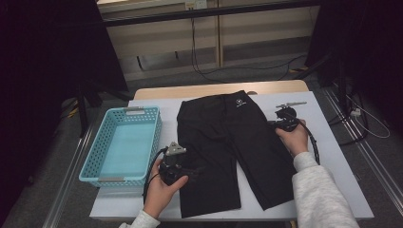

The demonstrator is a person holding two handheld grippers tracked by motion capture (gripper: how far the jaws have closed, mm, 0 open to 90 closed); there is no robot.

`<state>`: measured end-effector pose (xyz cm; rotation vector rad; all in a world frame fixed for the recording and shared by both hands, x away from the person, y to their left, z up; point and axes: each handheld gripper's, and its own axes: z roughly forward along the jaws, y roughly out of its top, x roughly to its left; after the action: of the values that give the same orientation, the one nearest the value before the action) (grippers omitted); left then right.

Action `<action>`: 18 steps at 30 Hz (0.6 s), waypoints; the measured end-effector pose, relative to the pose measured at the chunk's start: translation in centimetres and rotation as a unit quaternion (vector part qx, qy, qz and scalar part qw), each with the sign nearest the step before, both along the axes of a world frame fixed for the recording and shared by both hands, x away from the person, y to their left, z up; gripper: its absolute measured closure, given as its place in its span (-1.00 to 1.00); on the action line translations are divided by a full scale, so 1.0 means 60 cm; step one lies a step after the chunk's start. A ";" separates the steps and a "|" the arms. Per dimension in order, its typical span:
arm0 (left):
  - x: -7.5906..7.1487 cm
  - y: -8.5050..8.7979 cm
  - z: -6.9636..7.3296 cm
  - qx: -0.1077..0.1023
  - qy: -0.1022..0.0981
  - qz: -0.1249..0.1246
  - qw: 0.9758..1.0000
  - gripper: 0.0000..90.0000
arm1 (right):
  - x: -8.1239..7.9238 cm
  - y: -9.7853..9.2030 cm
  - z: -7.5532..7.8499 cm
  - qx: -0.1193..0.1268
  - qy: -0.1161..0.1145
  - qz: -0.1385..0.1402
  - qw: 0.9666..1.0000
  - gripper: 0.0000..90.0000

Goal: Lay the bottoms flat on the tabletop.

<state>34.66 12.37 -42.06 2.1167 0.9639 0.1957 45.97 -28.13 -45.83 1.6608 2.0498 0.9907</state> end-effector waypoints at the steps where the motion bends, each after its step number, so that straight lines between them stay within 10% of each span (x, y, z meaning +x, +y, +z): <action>1: 0.000 -0.001 -0.001 0.000 0.000 -0.001 1.000 -0.72 | -0.001 -0.001 0.001 0.003 0.002 -0.004 1.000 1.00; 18: 0.001 -0.010 -0.002 0.006 0.002 -0.006 1.000 -0.72 | -0.040 -0.076 -0.001 0.019 0.000 -0.032 0.999 1.00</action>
<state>34.69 11.78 -42.16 2.1329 0.9543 0.1924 43.59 -32.67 -45.89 1.7343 1.9765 1.0148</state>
